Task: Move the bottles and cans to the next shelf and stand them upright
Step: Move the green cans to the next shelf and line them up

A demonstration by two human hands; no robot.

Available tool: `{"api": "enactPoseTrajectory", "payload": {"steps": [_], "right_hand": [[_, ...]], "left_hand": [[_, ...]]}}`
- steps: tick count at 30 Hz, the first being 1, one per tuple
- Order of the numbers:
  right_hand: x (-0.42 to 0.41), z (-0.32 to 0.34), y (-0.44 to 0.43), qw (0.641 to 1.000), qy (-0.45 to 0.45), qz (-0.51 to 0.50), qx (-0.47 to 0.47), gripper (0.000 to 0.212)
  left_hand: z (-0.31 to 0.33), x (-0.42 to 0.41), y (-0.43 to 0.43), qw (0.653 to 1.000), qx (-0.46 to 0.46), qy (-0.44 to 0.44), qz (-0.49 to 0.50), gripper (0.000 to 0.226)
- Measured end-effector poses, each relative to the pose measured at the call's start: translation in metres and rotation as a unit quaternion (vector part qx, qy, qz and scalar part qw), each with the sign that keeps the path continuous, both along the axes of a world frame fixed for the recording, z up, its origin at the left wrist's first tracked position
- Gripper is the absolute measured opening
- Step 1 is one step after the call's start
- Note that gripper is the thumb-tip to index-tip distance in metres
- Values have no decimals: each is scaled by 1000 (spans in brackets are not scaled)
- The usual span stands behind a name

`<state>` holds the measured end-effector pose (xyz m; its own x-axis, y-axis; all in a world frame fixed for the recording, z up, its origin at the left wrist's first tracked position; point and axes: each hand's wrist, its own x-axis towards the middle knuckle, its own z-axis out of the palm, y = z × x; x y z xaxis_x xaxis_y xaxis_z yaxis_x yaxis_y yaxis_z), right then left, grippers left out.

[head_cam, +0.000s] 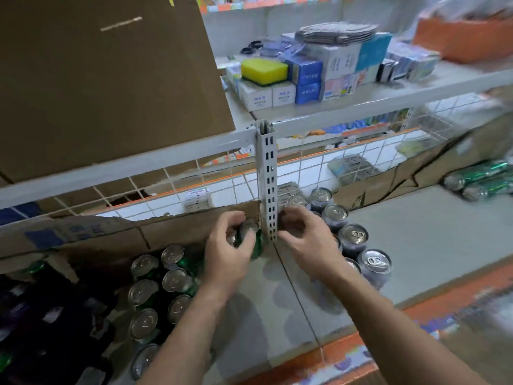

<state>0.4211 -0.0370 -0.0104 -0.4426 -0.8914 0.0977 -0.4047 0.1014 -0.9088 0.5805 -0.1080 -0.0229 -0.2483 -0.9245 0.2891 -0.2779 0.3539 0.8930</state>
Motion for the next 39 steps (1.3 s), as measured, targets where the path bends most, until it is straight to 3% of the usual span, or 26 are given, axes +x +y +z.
{"api": "enactPoseTrajectory", "payload": {"steps": [5, 13, 25, 36, 39], "right_hand": [[-68, 17, 78, 990, 52, -132, -21, 40], [-190, 6, 217, 948, 97, -295, 75, 48], [-382, -24, 342, 940, 31, -310, 139, 51], [-470, -50, 299, 937, -12, -287, 200, 55], [-502, -61, 279, 937, 12, -276, 215, 59]], "left_hand": [[27, -56, 36, 989, -7, 6, -150, 32], [24, -205, 129, 952, -10, 11, -307, 34], [-25, -435, 241, 932, 81, -72, -347, 35], [-59, -542, 192, 922, 103, -132, -348, 42], [-68, -572, 172, 923, 112, -142, -340, 46]]}}
